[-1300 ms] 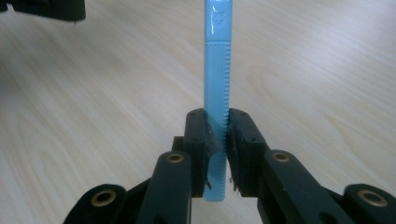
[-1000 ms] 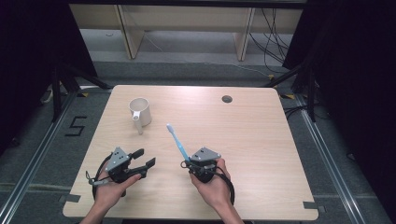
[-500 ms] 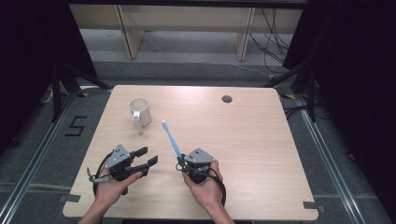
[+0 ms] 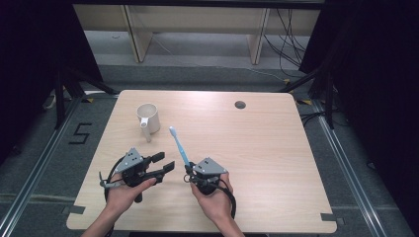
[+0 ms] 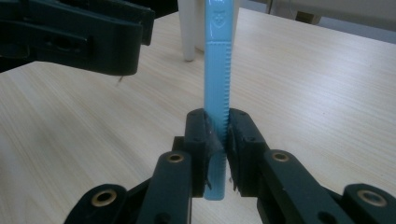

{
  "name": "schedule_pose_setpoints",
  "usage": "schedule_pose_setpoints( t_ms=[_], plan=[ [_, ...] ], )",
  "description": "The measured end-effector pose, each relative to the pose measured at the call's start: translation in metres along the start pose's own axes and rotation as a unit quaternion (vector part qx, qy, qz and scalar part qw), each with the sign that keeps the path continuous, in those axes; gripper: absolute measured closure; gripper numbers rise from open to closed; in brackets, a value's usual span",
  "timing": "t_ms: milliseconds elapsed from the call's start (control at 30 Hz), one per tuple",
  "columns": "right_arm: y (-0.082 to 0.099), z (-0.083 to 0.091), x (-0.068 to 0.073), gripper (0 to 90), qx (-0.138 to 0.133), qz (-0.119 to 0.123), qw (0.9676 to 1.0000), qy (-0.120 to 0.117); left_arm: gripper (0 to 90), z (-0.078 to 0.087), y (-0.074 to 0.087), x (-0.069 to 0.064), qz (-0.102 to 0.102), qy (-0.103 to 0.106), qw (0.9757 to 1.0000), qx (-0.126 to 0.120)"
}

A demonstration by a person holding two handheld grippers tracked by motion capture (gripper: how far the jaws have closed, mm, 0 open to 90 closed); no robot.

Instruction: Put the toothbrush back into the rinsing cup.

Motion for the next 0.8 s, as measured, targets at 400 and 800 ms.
schedule_pose_setpoints(
  t_ms=[400,800],
  plan=[
    [-0.007,-0.004,0.005,79.3,-0.027,-0.003,0.9996,0.004,47.5,-0.01,-0.015,-0.01,0.009,0.02,0.9995,-0.021],
    [-0.011,-0.006,0.004,79.3,-0.039,0.001,0.9992,0.008,59.0,-0.025,-0.02,-0.017,0.006,0.029,0.9993,-0.021]
  ],
)
Point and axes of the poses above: each handheld gripper's, and its own axes: z roughly backward along the jaws, y roughly out of its underside, x roughly to its left, the point moved 10 cm from there along -z, roughly forward along the jaws, and after that the axes turned 9 degrees about -y, right-handed, at the moved point
